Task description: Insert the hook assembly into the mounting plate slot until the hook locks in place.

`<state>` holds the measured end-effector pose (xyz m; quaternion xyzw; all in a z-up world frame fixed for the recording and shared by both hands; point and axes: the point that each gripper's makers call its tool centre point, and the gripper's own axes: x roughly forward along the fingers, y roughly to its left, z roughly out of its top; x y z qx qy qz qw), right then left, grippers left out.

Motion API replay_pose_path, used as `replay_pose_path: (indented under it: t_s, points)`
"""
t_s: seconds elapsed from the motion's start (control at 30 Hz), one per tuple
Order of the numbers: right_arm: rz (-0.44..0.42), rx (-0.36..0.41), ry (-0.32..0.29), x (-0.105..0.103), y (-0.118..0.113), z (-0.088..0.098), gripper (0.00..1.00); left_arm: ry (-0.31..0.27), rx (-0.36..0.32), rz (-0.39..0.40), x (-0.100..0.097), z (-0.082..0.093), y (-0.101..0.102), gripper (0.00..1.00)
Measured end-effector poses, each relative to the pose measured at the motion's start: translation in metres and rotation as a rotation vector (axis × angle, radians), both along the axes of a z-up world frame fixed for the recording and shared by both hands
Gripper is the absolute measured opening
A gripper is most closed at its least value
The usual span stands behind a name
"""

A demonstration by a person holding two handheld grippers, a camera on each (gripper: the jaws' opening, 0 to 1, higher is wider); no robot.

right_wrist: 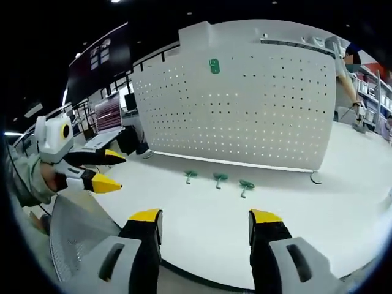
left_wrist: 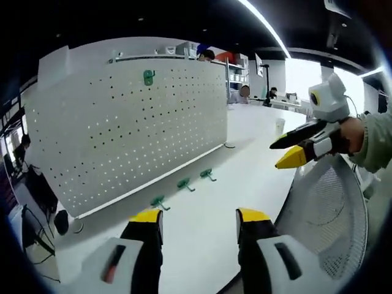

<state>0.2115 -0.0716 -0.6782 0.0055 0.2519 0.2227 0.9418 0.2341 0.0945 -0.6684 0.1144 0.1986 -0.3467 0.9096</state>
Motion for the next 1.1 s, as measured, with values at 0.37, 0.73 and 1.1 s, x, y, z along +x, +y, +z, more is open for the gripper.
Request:
replay_pose_path:
  t_s: [0.37,0.73,1.1]
  points:
    - [-0.028,0.007,0.003,0.001,-0.004,-0.003,0.55,-0.057,0.11,-0.046,0.036,0.006,0.019,0.44]
    - [-0.036,0.015,0.006,0.003,-0.002,-0.002,0.55,-0.042,0.273,-0.183,0.065,-0.025,0.019,0.43]
    - [-0.047,0.019,0.02,0.002,-0.005,-0.003,0.55,-0.018,0.395,-0.285,0.106,-0.057,0.015,0.4]
